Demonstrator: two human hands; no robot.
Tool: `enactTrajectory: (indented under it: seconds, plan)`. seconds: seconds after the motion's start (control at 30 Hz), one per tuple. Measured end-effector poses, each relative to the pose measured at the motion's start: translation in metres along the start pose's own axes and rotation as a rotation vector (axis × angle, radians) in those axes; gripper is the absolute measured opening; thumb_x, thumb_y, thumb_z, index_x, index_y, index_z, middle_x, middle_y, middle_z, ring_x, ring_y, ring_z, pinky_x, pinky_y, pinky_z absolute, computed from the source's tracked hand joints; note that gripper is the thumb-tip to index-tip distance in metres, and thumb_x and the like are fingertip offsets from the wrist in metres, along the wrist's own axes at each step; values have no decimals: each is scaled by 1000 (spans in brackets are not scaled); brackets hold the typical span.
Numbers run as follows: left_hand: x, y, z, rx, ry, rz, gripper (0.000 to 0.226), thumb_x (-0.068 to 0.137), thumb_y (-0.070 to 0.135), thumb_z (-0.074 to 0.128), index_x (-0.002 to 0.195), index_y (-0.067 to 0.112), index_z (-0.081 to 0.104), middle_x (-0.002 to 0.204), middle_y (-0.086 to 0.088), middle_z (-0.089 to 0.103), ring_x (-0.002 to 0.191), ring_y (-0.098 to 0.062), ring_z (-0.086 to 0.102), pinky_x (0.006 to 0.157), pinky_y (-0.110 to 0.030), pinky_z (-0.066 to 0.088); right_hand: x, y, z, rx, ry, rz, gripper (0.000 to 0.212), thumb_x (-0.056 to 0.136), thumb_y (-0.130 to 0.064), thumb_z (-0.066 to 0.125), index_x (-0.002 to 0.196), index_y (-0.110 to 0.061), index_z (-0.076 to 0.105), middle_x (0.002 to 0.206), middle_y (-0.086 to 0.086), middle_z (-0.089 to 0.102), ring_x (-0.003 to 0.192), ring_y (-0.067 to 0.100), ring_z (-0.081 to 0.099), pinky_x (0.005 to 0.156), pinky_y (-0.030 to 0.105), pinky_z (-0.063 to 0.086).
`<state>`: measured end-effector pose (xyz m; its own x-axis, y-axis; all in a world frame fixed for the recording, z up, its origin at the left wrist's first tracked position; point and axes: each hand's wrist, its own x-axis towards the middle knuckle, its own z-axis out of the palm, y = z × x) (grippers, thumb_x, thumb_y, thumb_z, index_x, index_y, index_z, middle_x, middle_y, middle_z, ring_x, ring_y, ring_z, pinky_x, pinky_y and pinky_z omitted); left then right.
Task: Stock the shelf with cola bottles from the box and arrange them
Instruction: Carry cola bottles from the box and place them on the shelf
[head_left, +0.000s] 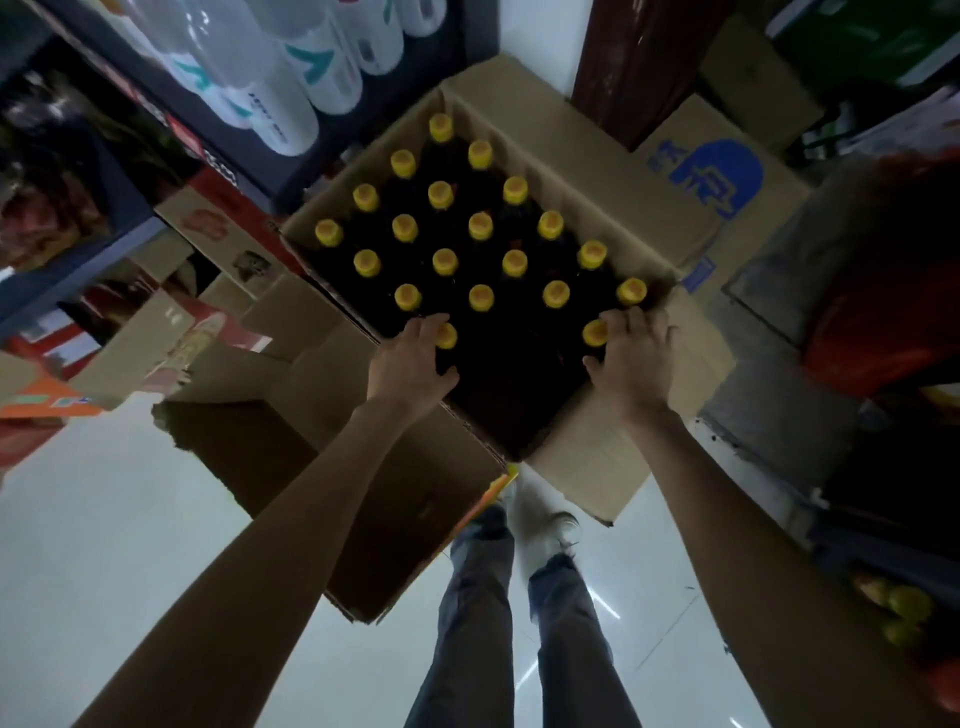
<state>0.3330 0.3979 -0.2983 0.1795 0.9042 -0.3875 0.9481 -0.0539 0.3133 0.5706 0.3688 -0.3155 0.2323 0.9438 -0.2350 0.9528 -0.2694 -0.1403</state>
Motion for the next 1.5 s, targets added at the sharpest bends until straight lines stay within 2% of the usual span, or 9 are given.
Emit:
enactTrajectory:
  seconds: [0.3,0.43,0.6,0.73,0.83,0.93,1.1,1.33,1.5]
  plan:
    - [23,-13,3,83,41,100,40,89,31,63,125,18,51,120,-2,53,110,-24,54,76,-37,47,-3,-2,15,94,169,-31,43,62,-27,87,95,-8,65,98,14,63,101,37,50,81,47,37]
    - [5,-23,-1,25,183,251,37,83,32,70,114,12,60,106,-8,60,98,-27,59,70,-42,56,-26,-12,-14,357,372,-75,37,66,-34,80,91,-10,67,106,10,62,102,24,38,82,36,33]
    - [-27,-8,-34,-371,415,522,35,81,34,67,105,11,59,115,1,56,112,-16,52,90,-26,46,-72,-31,-87,1043,315,-1,30,77,-20,75,101,-14,58,126,-5,58,124,11,48,101,19,34]
    - [-65,36,-81,-853,352,531,33,86,25,62,114,13,48,128,19,55,129,-9,48,102,-19,40,-108,-34,-139,1419,376,-83,28,88,-2,60,99,-19,41,96,-26,61,98,-8,55,84,12,41]
    - [-79,72,-105,-893,398,644,49,98,40,44,106,-9,45,113,20,60,115,-13,58,100,-31,43,-127,-25,-165,1450,428,-97,25,92,-6,57,101,-23,42,102,-21,65,99,0,59,86,17,43]
    - [-93,105,-113,-894,389,745,42,99,41,41,103,-1,46,99,24,59,93,-16,62,89,-48,48,-155,-5,-180,1489,511,-26,21,90,-28,64,102,-24,47,104,-7,66,101,21,61,88,29,46]
    - [-150,166,-101,-850,247,867,48,98,44,43,98,-4,47,96,22,59,91,-7,61,86,-28,47,-236,46,-181,1394,693,91,5,93,-23,55,97,-23,51,92,-18,62,90,4,57,82,16,43]
    - [-267,258,-38,-772,101,1009,44,96,42,43,94,-1,50,84,3,62,85,-26,64,80,-49,49,-396,138,-158,1237,817,308,8,95,-35,45,99,-29,50,89,-26,56,87,-7,52,81,11,41]
    - [-372,335,10,-751,-21,1131,36,96,41,42,96,6,48,85,14,61,84,-17,64,82,-43,51,-515,214,-158,1057,884,381,38,93,-45,44,101,-9,51,88,6,60,83,14,56,75,24,44]
